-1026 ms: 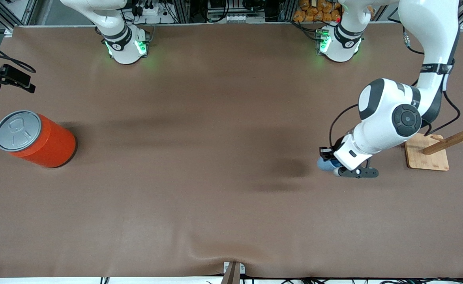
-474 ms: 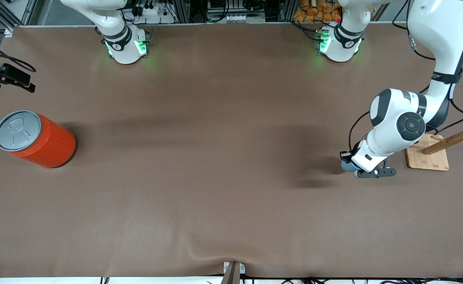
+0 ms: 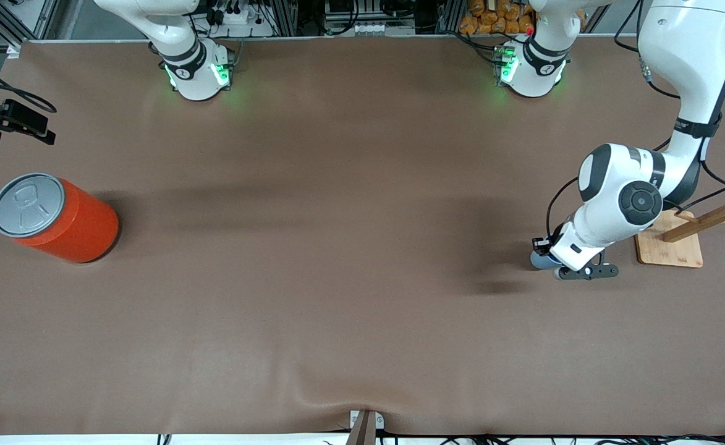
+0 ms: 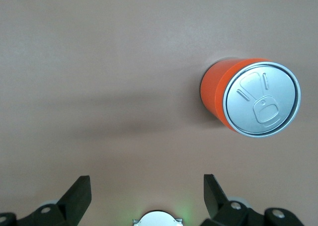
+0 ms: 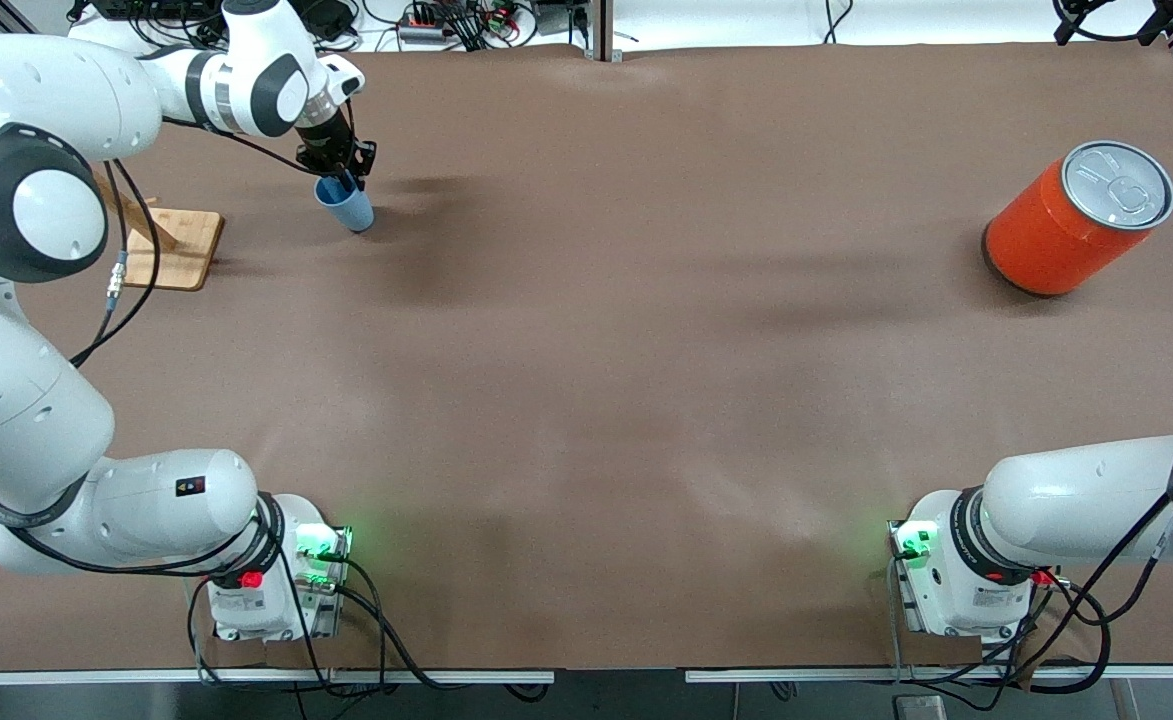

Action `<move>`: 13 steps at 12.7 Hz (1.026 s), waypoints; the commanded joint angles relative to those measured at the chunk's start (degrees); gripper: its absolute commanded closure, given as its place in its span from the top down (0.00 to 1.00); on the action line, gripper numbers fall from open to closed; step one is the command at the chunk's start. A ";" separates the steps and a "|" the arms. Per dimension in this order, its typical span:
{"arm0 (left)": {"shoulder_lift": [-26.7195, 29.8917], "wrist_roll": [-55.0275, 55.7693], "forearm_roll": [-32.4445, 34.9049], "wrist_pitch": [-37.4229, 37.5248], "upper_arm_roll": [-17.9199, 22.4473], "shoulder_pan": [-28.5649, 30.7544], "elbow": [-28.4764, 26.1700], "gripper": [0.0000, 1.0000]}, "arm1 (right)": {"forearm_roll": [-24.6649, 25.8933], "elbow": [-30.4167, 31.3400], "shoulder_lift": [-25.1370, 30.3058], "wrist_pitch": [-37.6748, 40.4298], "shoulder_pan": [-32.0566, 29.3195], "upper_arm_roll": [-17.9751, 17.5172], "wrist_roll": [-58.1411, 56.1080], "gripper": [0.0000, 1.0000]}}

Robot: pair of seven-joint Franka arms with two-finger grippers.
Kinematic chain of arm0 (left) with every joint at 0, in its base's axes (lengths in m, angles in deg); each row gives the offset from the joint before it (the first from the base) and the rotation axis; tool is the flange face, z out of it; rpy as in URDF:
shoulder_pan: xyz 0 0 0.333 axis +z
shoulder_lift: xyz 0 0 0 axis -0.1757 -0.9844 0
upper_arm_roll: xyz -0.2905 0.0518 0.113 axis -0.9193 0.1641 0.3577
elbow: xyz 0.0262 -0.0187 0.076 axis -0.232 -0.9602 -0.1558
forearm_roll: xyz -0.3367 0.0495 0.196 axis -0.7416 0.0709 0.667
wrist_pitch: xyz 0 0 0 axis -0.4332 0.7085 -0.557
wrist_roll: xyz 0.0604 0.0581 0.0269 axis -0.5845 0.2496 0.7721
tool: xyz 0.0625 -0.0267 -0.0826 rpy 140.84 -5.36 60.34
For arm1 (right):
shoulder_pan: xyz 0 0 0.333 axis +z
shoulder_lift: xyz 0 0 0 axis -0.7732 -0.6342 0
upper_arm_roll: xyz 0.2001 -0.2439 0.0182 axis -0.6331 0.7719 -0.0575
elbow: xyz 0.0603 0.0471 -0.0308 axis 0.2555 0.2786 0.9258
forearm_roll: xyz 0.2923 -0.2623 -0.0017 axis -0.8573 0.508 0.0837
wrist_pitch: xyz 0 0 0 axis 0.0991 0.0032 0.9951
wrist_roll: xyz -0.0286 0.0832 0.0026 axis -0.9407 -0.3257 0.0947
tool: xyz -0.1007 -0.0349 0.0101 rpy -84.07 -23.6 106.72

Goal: Flip cup
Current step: 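Turn the blue cup upright onto the table and open the left gripper, then raise the open left gripper up away from the upright cup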

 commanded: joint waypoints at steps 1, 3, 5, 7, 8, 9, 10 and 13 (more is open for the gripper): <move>3.04 0.45 1.59 2.11 -0.06 0.34 1.41 1.00 | -0.69 0.23 0.85 0.37 -1.12 -0.97 -0.64 1.00; 4.63 0.02 1.59 10.51 -0.14 0.52 7.89 1.00 | -0.69 0.14 0.76 0.11 -1.12 -0.97 -0.64 1.00; 4.46 -3.13 1.50 22.63 -0.58 0.34 17.90 1.00 | -0.69 0.32 0.67 0.02 -0.51 -0.97 -0.56 1.00; 4.98 -8.13 1.33 29.16 -0.93 0.69 23.72 1.00 | -0.69 0.32 0.59 -0.07 -0.24 -0.97 -0.47 1.00; 6.20 -11.12 1.24 31.97 -0.76 0.78 25.40 1.00 | -0.69 0.32 0.59 -0.07 -0.24 -0.97 -0.47 1.00; 7.70 -14.46 0.98 34.87 -0.41 0.95 26.29 1.00 | -0.69 0.32 0.59 -0.07 0.02 -0.97 -0.47 1.00; 9.71 -15.97 0.71 37.43 -0.32 1.30 26.82 1.00 | -0.69 0.23 0.59 -0.07 0.03 -0.97 -0.47 1.00; 17.27 -15.99 -3.30 43.59 -0.41 2.89 25.86 1.00 | -0.69 0.23 0.59 0.02 0.03 -0.97 -0.47 1.00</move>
